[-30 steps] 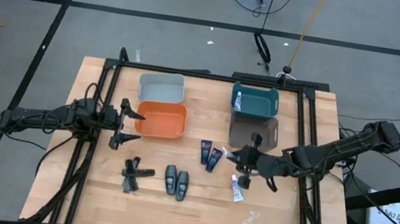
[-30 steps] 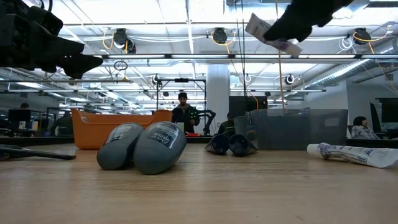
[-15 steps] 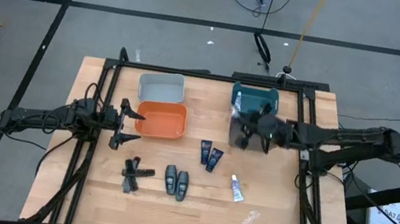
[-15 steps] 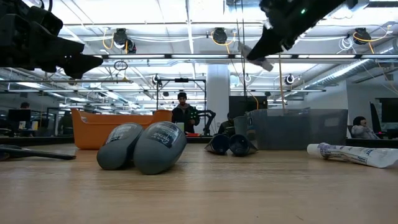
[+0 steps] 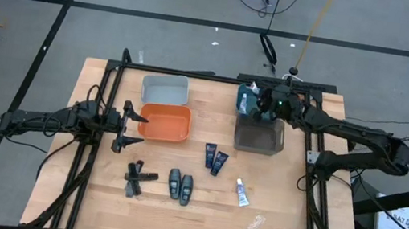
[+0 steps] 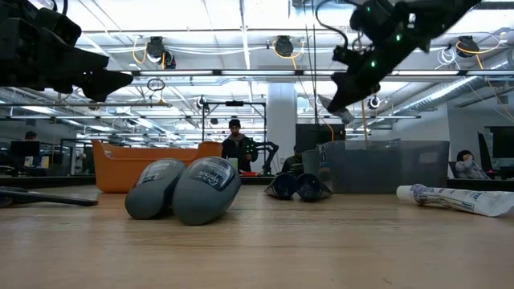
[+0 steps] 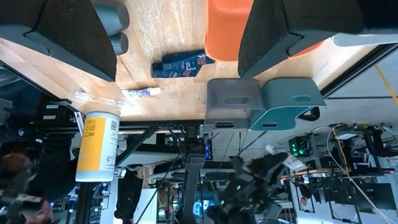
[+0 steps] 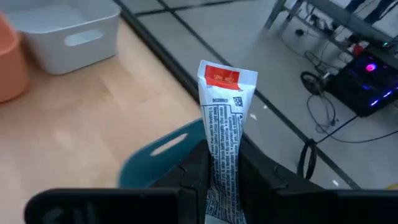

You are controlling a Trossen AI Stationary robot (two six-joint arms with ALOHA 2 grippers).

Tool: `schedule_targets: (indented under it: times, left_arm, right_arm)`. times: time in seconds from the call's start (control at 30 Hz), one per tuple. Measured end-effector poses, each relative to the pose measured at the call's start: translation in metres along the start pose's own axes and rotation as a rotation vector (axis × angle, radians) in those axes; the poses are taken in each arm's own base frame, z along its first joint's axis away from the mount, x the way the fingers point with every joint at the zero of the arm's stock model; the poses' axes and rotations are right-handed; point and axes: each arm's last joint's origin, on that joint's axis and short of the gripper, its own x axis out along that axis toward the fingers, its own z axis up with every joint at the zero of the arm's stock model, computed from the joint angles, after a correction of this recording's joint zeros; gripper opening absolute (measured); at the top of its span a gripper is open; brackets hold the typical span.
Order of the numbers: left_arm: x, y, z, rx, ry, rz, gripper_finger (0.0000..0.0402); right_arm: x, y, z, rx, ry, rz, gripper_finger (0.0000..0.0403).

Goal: Pick & Place Travel size toiletries
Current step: Put the white toothpaste into the blue bin

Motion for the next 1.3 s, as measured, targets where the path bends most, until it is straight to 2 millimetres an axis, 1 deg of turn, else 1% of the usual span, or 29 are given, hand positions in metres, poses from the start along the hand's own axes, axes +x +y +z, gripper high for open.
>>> schedule_targets:
  times: [0.13,0.27,0.33,0.43,0.6,0.97,1.3]
  left_arm:
    - [0.0,0.0,0.0,0.0,0.0,0.0,0.0328]
    - [0.0,0.0,0.0,0.0,0.0,0.0,0.0328]
    - [0.0,0.0,0.0,0.0,0.0,0.0,0.0328]
    - [0.0,0.0,0.0,0.0,0.0,0.0,0.0328]
    - [0.0,0.0,0.0,0.0,0.0,0.0,0.0328]
    - [0.0,0.0,0.0,0.0,0.0,0.0,0.0328]
    - [0.0,0.0,0.0,0.0,0.0,0.0,0.0328]
  right_arm:
    - [0.012,-0.014,-0.027,0.051,-0.052,0.0,0.0059]
    - [0.018,-0.027,-0.055,0.11,-0.04,-0.06,0.0059]
    - [0.02,-0.03,-0.066,0.133,-0.024,-0.047,0.0059]
    - [0.02,-0.03,-0.077,0.151,0.001,-0.02,0.0059]
    - [0.02,-0.028,-0.085,0.15,0.022,-0.018,0.0059]
    - [0.019,-0.026,-0.093,0.168,0.004,-0.02,0.0062]
    - [0.019,-0.026,-0.093,0.189,0.0,-0.018,0.0101]
